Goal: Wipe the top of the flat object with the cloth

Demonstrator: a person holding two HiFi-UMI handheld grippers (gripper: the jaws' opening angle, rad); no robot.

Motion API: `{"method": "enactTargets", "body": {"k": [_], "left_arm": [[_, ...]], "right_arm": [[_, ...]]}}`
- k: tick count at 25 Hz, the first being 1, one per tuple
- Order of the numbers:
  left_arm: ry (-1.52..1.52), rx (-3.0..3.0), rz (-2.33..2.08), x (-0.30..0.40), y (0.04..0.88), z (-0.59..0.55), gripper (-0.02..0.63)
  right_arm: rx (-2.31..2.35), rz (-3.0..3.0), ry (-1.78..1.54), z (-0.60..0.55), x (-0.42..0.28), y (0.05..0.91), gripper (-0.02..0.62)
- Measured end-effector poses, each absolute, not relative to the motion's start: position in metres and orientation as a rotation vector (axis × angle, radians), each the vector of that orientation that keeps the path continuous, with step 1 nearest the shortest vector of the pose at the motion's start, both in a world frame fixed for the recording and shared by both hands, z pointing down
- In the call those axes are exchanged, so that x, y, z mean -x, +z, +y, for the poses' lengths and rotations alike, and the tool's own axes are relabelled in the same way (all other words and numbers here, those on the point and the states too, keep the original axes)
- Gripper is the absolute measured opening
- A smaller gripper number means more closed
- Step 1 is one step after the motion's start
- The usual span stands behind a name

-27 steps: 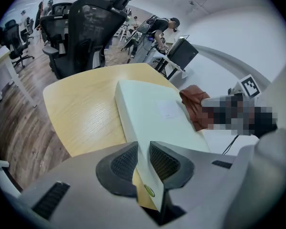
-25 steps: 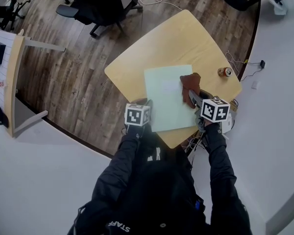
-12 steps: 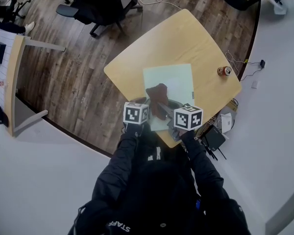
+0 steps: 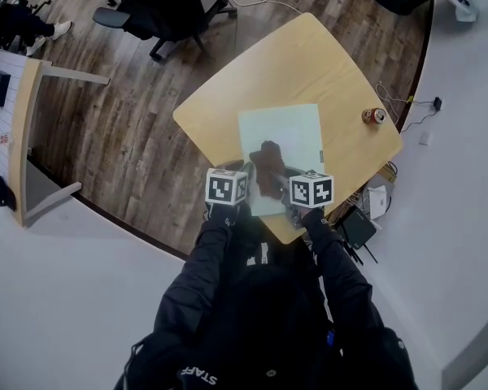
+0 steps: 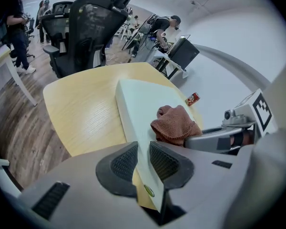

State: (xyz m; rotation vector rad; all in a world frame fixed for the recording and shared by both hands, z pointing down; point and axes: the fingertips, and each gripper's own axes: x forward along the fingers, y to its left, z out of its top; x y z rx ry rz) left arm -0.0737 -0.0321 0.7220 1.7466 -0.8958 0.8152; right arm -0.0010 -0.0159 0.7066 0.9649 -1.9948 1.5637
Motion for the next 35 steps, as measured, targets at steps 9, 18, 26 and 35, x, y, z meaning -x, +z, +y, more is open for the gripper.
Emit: {"method": "enactTargets", "body": {"k": [9, 18, 26, 35], "left_arm": [[0.828, -1.749, -0.896, 0.073, 0.722, -0.031, 0.097], [0.84, -1.751, -0.9, 0.072, 0.721, -0.031, 0.097], [0.844, -1.754, -0.908, 0.073, 0.722, -0.031, 0.097], [0.828, -1.749, -0.903, 0.072, 0.722, -0.029, 0.097]], "right_arm": [[-1.063, -1.955, 1.517, -0.021, -0.052, 0.709, 0.091], [-1.187, -1.896, 1.489, -0.022, -0.119, 0.708, 0.092], [-1.264, -1.868, 1.411, -0.021, -0.161, 0.701, 0.092], [-1.227, -2.093, 1.415, -0.019, -0.096, 0.632, 0.089]]}}
